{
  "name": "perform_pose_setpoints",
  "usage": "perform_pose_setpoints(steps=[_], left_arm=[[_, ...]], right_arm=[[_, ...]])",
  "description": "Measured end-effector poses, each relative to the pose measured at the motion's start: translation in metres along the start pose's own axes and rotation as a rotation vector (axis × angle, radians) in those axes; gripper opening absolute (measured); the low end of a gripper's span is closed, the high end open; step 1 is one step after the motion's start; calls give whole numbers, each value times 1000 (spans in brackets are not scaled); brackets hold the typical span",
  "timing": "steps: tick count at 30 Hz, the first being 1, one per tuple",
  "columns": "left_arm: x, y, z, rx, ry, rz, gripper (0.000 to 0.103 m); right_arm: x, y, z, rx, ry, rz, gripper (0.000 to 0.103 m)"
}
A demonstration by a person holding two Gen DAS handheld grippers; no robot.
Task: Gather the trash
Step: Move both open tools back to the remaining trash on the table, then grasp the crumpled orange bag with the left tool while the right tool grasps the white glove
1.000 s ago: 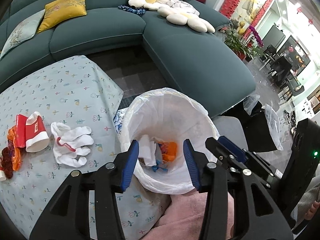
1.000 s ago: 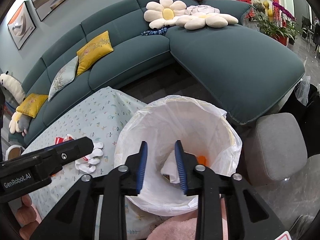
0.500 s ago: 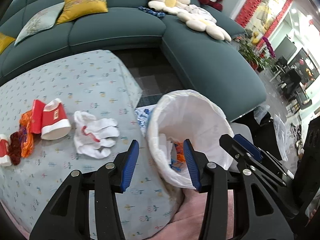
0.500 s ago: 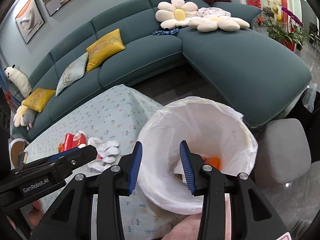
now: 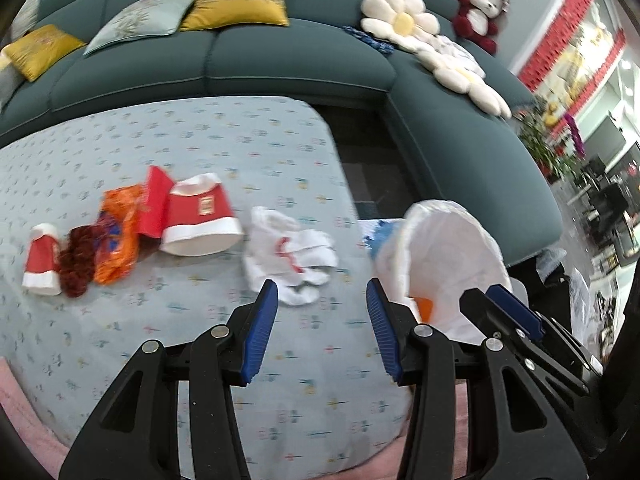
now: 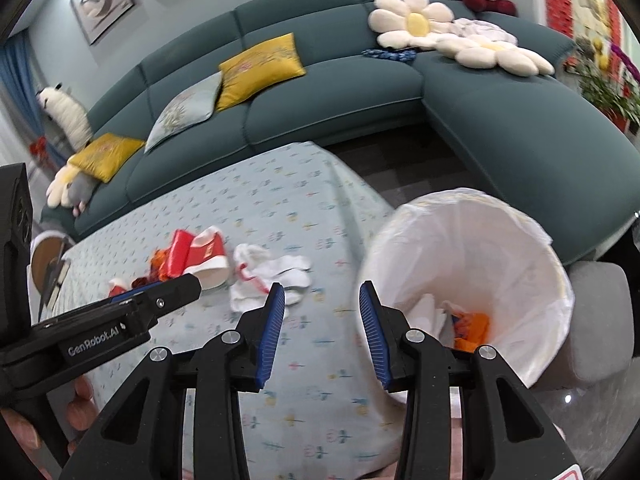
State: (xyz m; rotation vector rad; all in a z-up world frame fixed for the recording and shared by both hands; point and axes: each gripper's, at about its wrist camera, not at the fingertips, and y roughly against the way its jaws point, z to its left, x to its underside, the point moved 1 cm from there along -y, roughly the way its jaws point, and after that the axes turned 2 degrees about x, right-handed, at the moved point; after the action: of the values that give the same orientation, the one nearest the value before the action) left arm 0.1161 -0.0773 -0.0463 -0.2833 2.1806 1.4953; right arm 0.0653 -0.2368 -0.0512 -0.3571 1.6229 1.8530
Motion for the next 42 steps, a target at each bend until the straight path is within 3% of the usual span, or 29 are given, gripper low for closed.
perform_pose_setpoints(steps=[11, 15, 18, 24, 35, 42], left_arm=[[7, 16, 76, -73, 109, -32, 44], [12, 19, 101, -93, 141, -33, 44], [16, 18, 120, -109, 174, -29, 52], [22, 10, 152, -131, 236, -12, 53], [2, -18, 182, -142, 257, 16, 54], [-9, -54, 192, -146, 234, 77, 53]], right_arm=[[4, -22, 58, -28, 88, 46, 38], [6, -34, 70, -27, 93, 60, 46], [7, -44, 74, -30, 93, 75, 46], [6, -67, 84, -24, 93, 106, 46], [-3, -114, 102, -7, 119, 152, 46], [-6, -143, 104, 12, 128, 189, 46]])
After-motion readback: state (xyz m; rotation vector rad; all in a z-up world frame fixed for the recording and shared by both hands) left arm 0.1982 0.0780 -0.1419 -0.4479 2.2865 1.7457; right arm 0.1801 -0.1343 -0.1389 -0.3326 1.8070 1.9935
